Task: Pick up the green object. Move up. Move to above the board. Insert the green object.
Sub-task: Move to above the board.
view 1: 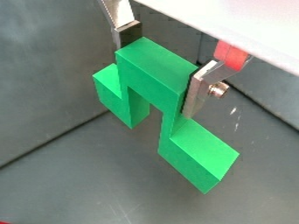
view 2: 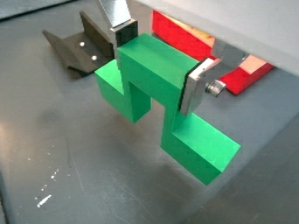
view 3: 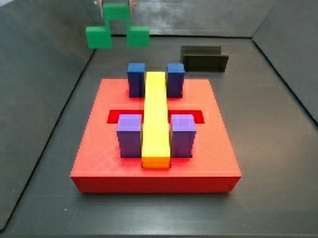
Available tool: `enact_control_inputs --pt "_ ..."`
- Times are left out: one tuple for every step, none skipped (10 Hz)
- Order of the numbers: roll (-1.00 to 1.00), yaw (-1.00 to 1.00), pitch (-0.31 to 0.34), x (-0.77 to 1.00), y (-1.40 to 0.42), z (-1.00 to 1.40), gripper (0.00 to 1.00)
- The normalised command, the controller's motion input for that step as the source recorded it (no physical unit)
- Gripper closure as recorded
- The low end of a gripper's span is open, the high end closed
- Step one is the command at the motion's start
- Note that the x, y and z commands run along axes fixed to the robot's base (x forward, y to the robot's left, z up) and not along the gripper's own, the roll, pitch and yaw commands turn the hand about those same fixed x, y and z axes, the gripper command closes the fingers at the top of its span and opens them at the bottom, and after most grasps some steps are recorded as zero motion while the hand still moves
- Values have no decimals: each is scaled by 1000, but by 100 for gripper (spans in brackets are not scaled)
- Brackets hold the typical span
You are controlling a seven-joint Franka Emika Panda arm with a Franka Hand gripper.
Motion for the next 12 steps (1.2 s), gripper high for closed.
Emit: enact_control_inputs --pt "0 0 0 0 0 1400 100" --pt "-8 3 25 -17 -6 1400 100" --pt "-7 2 29 -52 -11 1400 100" --pt "7 0 2 -29 -4 1400 100" --pt "4 1 50 48 10 970 100" --pt "1 -2 96 66 9 470 100" --pt "3 -2 88 70 8 304 100" --pt "4 0 70 41 4 173 100" --pt "94 -791 135 528 -1400 210 100" --pt "97 -737 135 524 -1400 192 100" --pt "43 -401 176 556 -1400 194 100" --pt "-31 -221 198 581 -1400 201 100"
